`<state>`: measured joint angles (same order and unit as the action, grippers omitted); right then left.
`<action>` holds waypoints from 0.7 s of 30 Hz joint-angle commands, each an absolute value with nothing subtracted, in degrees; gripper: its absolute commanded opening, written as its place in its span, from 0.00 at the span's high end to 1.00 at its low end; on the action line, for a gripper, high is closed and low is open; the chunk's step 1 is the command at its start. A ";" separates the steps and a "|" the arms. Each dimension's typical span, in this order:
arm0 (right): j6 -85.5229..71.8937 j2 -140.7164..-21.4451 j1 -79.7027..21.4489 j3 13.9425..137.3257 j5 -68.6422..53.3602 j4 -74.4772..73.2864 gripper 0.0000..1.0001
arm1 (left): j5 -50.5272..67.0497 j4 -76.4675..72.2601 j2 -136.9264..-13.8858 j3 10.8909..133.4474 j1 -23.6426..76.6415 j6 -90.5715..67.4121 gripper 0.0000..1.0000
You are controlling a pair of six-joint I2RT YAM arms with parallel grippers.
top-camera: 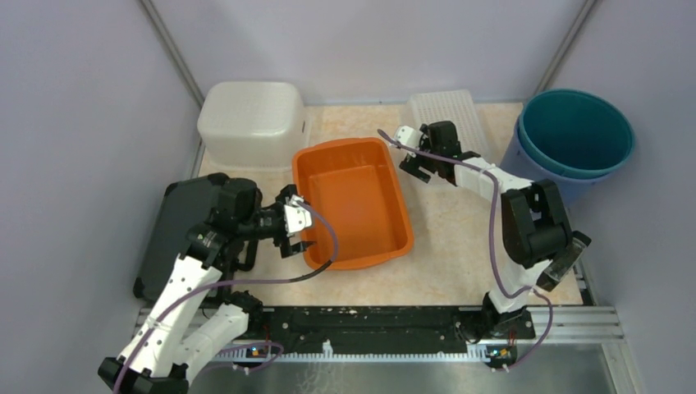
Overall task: Turn the large container upside down
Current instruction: Move the container to the corner of the board.
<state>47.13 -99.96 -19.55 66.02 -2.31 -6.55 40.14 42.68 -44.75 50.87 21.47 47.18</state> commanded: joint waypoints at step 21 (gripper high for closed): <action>28.21 -109.84 -12.36 76.38 8.74 -6.38 0.15 | 41.98 40.11 -44.56 50.94 20.93 46.20 0.01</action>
<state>34.28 -107.74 -14.79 74.39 3.99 -2.52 40.27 42.30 -44.75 50.87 21.23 46.59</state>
